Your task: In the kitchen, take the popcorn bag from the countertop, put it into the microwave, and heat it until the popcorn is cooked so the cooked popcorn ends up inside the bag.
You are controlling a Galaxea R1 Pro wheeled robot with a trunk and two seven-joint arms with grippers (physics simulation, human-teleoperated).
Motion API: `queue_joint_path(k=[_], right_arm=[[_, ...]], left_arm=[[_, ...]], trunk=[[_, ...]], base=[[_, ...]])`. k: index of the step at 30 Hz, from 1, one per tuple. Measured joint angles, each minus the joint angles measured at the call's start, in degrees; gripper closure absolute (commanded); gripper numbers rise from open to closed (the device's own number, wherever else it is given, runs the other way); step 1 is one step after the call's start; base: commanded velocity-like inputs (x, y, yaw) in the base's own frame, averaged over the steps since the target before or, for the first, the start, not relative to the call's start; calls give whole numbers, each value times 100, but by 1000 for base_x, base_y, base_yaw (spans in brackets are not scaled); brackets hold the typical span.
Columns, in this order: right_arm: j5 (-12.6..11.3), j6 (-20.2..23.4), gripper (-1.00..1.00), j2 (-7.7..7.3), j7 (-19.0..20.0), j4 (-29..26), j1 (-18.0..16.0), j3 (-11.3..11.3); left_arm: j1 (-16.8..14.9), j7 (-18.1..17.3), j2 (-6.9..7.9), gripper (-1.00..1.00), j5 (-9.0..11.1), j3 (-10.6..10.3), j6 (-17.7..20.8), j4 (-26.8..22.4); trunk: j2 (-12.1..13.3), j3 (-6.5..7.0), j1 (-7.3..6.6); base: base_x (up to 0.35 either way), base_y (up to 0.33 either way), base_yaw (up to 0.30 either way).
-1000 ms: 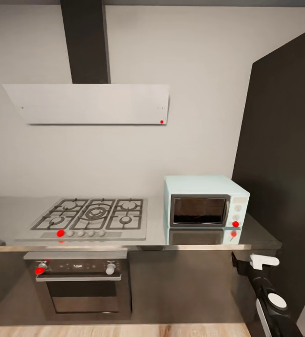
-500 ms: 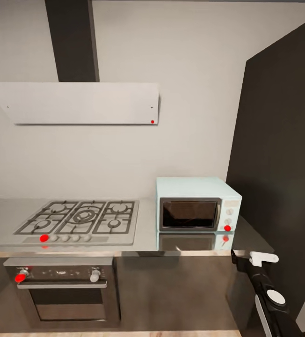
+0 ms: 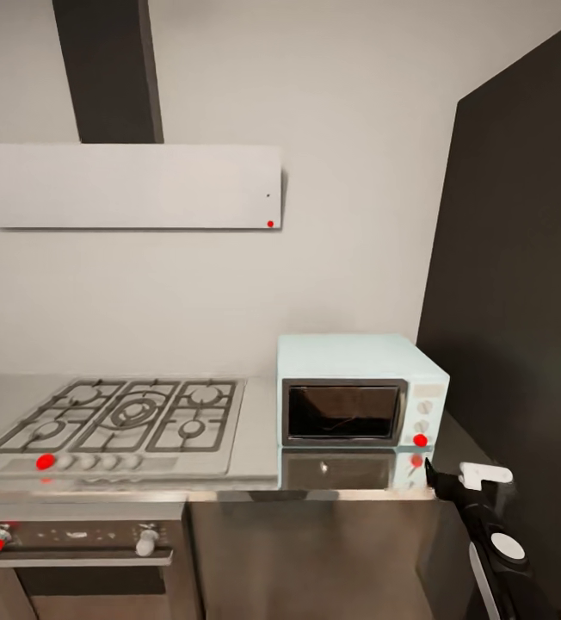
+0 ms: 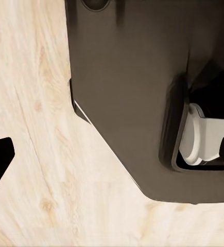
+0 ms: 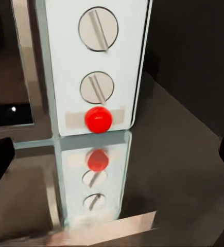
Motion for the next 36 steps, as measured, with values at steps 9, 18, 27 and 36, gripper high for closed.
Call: queue_joint_path(k=[9,18,27,36], right_arm=[[2,-7,-100,0,21,18,0,279],[2,-8,-100,0,22,131,1,469],[0,-16,-100,0,20,465,4,461],[-1,-12,-100,0,24,545,3,457]], left_arm=[[0,9,0,-100,0,0,-7,-1],[0,9,0,-100,0,7,-8,3],[0,9,5,-100,0,8,-8,-1],[1,5,9,-100,0,8,-8,1]], trunk=[[1,0,3],[1,0,3],[1,0,3],[-1,0,0]], base=[[60,-55,0],[0,0,0],[0,0,0],[130,0,0]])
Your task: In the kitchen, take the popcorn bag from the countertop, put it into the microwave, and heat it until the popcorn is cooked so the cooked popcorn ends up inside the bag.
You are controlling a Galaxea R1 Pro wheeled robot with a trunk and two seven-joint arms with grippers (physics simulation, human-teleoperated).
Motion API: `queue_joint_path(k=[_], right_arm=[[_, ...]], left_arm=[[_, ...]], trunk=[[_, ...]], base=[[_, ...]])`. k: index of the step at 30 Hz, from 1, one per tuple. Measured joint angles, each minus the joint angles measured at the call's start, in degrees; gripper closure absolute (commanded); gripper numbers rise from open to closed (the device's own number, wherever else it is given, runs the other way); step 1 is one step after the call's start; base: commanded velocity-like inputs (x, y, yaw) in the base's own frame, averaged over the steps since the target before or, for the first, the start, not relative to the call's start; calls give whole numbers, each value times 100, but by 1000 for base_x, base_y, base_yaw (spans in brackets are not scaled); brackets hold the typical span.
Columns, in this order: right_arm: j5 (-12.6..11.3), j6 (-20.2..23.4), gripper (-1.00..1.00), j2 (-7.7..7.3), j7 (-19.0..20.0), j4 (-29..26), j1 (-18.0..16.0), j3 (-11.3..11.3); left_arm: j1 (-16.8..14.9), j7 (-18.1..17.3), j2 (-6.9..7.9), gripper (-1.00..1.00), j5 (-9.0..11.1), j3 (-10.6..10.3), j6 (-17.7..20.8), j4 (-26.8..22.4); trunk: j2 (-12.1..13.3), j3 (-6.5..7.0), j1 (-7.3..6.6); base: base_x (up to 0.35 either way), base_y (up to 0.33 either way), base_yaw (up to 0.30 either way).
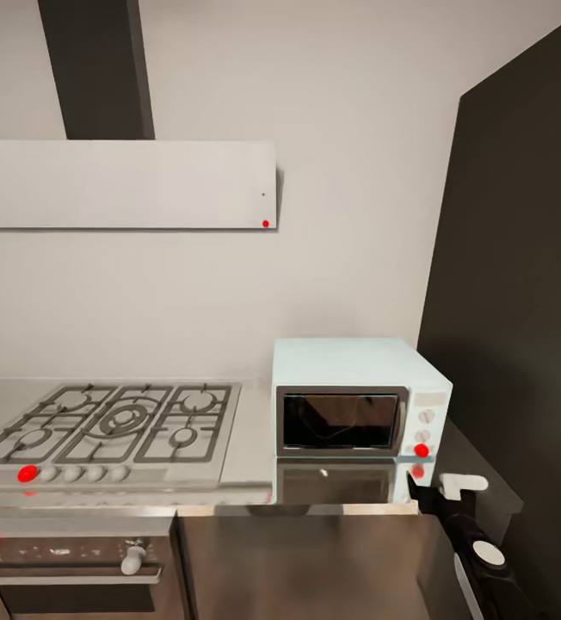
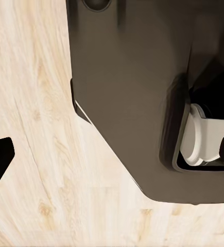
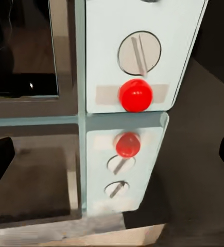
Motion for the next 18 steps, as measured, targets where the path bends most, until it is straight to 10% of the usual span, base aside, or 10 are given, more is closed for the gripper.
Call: queue_joint_path(k=[18], right_arm=[[1,46,-100,-17,-15,29,0,-68]], left_arm=[[-1,2,-9,-100,0,0,-1,-3]], trunk=[[1,0,1]], base=[[132,-49,0]])
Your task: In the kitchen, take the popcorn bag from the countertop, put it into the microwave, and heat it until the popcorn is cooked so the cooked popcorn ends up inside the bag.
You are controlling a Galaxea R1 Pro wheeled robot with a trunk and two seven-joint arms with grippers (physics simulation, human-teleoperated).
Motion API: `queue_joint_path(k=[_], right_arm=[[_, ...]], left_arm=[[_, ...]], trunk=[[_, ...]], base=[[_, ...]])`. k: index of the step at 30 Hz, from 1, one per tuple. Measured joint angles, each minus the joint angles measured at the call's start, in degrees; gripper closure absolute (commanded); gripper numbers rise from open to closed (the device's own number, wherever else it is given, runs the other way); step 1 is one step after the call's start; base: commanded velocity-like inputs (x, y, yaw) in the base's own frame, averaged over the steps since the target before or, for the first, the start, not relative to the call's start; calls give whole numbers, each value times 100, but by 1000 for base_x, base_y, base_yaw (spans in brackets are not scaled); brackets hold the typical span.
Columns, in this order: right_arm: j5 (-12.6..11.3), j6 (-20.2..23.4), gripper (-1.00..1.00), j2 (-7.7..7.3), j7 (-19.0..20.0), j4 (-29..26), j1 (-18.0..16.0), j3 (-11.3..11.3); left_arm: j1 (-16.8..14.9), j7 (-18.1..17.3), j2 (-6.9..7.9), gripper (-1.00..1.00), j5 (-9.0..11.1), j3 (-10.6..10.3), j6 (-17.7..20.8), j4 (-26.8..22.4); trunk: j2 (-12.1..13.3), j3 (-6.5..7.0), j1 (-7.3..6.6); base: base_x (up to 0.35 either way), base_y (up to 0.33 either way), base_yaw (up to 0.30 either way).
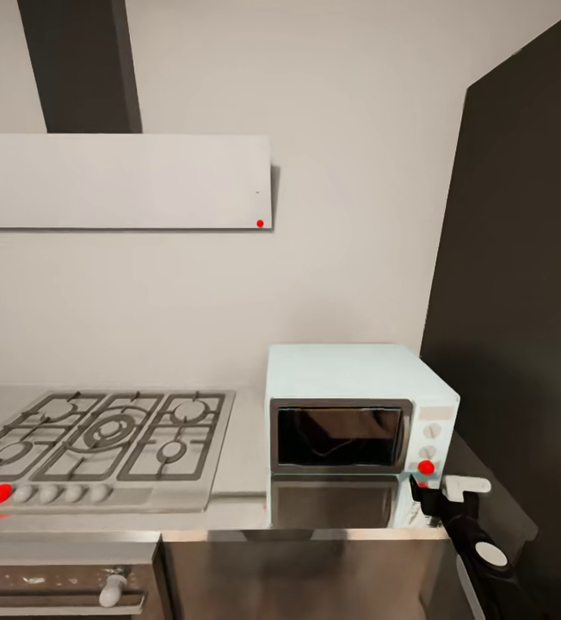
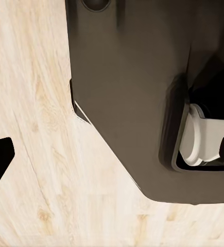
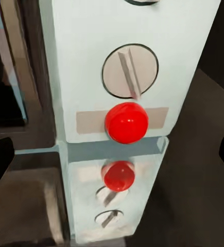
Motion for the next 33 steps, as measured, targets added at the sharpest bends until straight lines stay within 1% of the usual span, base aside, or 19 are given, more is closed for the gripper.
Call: queue_joint_path(k=[7,8,9,12,29,33], right_arm=[[-1,-3,-100,-1,-3,220,-2,-1],[-1,-3,-100,-4,-4,282,-3,-24],[-1,-9,-100,-15,-4,423,-2,-170],[-1,-11,-100,-18,-4,474,3,-227],[1,-11,-100,-19,3,500,0,-259],[2,-11,-100,-19,3,501,0,-259]], left_arm=[[0,4,9,-100,0,7,0,-1],[0,4,9,-100,0,7,1,-1],[0,2,9,-100,0,8,1,2],[0,2,9,-100,0,8,1,4],[0,2,9,-100,0,4,1,6],[1,2,9,-100,0,1,1,6]], trunk=[[1,0,2],[1,0,2],[1,0,2],[0,0,2],[0,0,2],[-1,0,1]], base=[[42,-36,0],[1,-1,0],[0,0,0],[0,0,0],[0,0,0],[146,0,0]])
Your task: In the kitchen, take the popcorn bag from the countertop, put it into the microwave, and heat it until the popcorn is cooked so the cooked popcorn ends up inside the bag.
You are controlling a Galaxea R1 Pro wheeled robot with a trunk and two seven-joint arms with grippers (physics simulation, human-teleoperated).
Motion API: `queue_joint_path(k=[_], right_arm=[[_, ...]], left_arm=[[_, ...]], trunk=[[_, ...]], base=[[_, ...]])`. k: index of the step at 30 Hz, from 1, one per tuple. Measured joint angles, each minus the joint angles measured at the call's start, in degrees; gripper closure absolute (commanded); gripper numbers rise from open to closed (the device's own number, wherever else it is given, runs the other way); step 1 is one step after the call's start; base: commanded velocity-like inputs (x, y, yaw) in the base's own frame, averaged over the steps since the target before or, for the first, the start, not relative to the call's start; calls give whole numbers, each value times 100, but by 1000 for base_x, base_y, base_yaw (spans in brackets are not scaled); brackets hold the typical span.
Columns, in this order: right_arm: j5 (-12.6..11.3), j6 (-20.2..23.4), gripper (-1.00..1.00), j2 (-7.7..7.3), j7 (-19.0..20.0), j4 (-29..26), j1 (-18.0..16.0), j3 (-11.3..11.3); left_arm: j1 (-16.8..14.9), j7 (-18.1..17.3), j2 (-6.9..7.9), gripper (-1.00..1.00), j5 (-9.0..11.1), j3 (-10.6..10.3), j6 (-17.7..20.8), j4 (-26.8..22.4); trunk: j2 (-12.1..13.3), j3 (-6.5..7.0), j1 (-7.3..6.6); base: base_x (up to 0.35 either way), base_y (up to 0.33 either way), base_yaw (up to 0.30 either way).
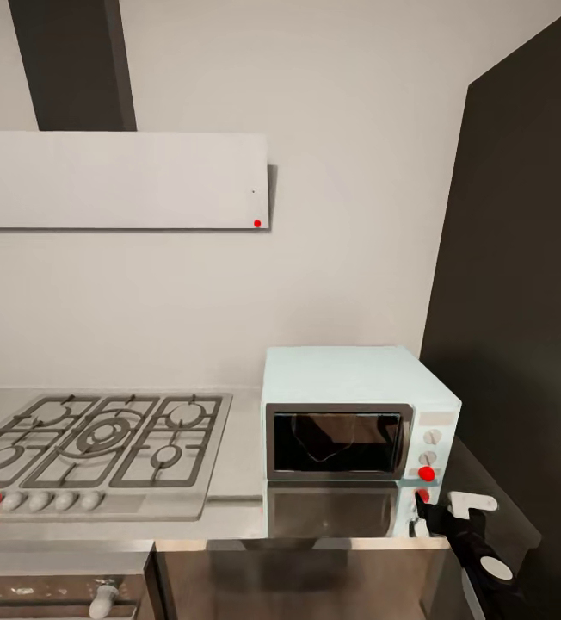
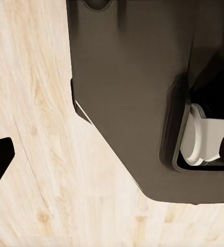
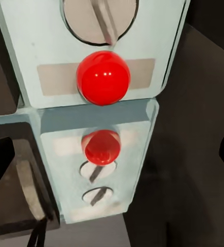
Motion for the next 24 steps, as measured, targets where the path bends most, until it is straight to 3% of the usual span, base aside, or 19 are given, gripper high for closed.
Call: queue_joint_path(k=[5,6,24], right_arm=[[2,0,-100,0,1,0,-2,0],[2,0,100,0,1,0,-1,0],[4,0,100,0,1,0,-2,0]], left_arm=[[0,0,0,-100,0,-1,0,-1],[0,0,0,-100,0,-1,0,1],[0,0,0,-100,0,-1,1,0]], trunk=[[1,0,1],[1,0,2],[0,0,1]], base=[[89,0,0],[11,0,0],[15,0,0]])
